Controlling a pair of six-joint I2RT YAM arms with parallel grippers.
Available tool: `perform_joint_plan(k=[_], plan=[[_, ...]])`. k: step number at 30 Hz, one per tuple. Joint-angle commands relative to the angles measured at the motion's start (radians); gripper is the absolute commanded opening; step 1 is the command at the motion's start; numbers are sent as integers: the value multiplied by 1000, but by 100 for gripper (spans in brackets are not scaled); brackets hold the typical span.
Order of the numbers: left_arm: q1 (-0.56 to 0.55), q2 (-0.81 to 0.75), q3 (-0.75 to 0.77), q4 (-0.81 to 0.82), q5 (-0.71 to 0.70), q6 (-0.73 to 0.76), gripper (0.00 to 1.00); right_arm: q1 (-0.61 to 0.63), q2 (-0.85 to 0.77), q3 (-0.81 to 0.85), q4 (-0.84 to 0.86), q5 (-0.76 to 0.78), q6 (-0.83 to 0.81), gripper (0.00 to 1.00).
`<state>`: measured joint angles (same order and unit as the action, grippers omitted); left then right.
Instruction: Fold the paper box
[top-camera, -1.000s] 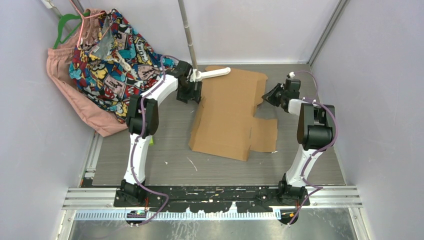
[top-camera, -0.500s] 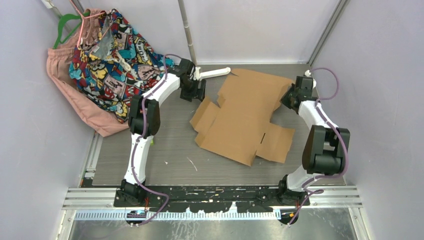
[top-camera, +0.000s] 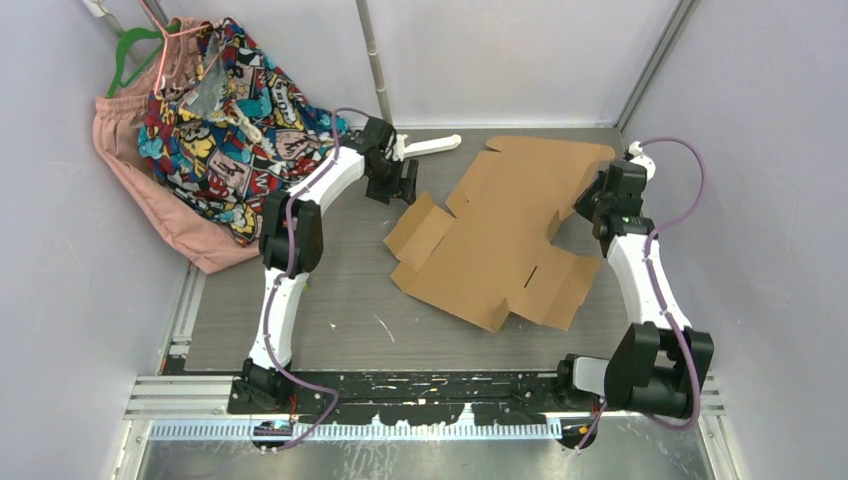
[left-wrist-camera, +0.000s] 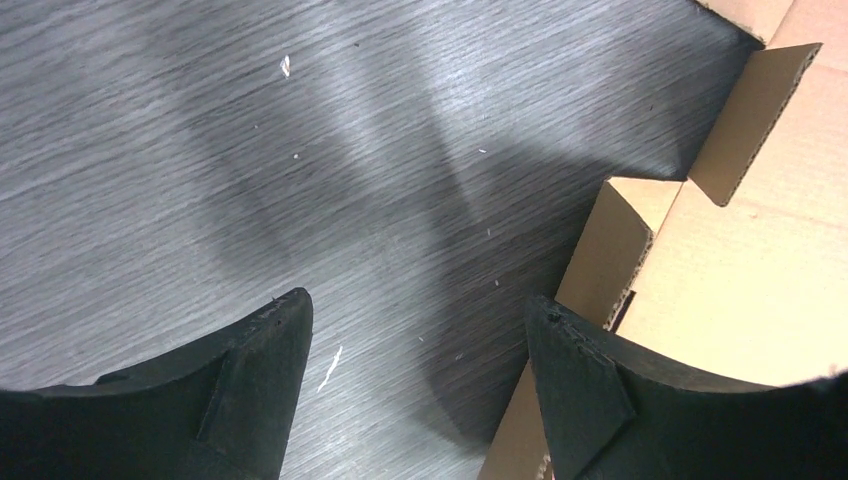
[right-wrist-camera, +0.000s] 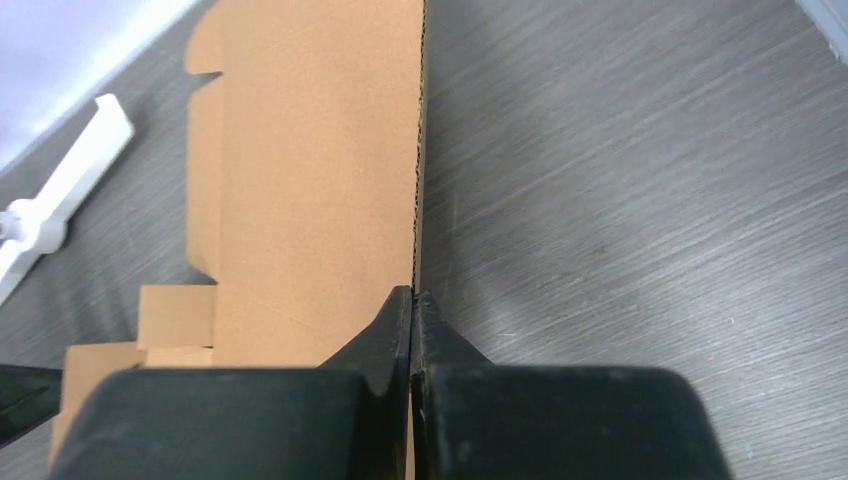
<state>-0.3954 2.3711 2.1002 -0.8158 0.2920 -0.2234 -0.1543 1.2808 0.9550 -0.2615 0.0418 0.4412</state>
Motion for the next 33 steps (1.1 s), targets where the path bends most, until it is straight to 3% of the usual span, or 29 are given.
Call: perform_joint_plan(k=[1, 7, 13, 17, 21, 26, 33], plan=[[-2, -94, 17, -25, 17, 6, 78, 9, -115, 3, 113, -68, -37, 1], [3, -168, -14, -41, -4, -7, 78, 41, -199, 35, 114, -134, -78, 1], [68, -356, -97, -22, 41, -84, 78, 93, -263, 79, 92, -181, -129, 1], [103, -425, -63, -53, 39, -108, 79, 115, -282, 125, 61, -232, -155, 1], [122, -418, 7, -66, 88, -106, 82, 142, -303, 155, 46, -291, -163, 1], [145, -351, 106, -45, 290, -95, 87, 154, -313, 196, 4, -394, -172, 1], [146, -352, 59, 95, 369, -33, 94, 183, -302, 268, -39, -559, -158, 1]])
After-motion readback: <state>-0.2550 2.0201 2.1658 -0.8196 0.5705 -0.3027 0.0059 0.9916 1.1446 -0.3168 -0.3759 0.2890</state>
